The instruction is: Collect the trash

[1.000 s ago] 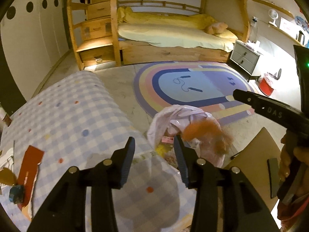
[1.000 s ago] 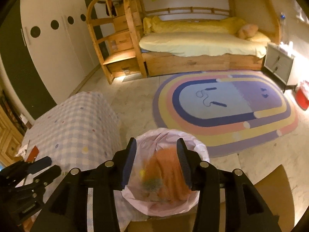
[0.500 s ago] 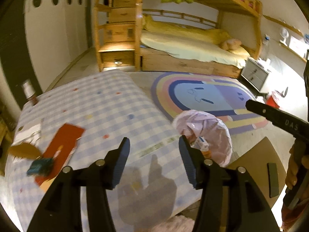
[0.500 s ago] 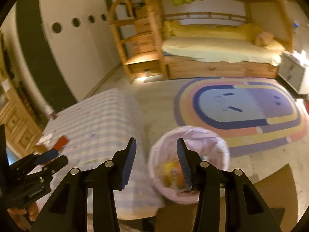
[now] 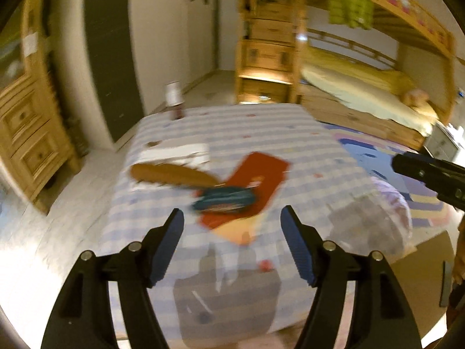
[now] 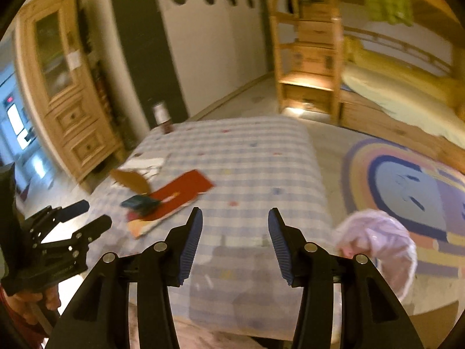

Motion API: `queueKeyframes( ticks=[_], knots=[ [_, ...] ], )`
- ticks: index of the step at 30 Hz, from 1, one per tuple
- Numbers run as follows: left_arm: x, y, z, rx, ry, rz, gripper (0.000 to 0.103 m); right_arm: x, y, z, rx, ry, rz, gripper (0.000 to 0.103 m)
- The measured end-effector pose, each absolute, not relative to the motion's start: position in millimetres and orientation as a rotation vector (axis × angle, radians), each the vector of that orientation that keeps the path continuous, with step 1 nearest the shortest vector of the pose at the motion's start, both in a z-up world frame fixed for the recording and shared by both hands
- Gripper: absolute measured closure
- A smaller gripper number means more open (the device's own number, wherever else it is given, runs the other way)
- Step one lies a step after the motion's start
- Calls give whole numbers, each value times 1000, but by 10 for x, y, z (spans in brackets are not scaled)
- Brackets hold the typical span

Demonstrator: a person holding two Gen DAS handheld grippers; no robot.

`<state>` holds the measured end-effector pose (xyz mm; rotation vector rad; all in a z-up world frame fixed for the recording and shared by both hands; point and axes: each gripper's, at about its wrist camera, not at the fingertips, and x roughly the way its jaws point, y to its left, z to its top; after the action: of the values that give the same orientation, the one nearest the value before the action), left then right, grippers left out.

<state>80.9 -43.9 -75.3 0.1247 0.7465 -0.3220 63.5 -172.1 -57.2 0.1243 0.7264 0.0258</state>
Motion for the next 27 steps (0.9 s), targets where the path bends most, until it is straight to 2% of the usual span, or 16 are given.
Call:
queueKeyframes(
  ticks=[10,11,13,15,25,27],
  knots=[
    [1495,399,-957,6,783,-173,36,1196,-1317,-850,54,783,65,56],
    [1595,423,-976,-1,788,-166,36,1269,-1309,-886,52,790,65,57],
    [1746,448,-1005,-6,791,-161,36,1394,-1307,-972,41,814,66,70],
    [1914,432,-1048,-7,801,-163,36,1496,-1343,-1043,44,836,66,73],
    [2401,250,-1302,54,864,-230,36,1809,-1405,-1301,85,900,91,71],
    [2435,228,-1334,48,879,-270,39,1805,-1478,-1296,105,897,86,71]
  ],
)
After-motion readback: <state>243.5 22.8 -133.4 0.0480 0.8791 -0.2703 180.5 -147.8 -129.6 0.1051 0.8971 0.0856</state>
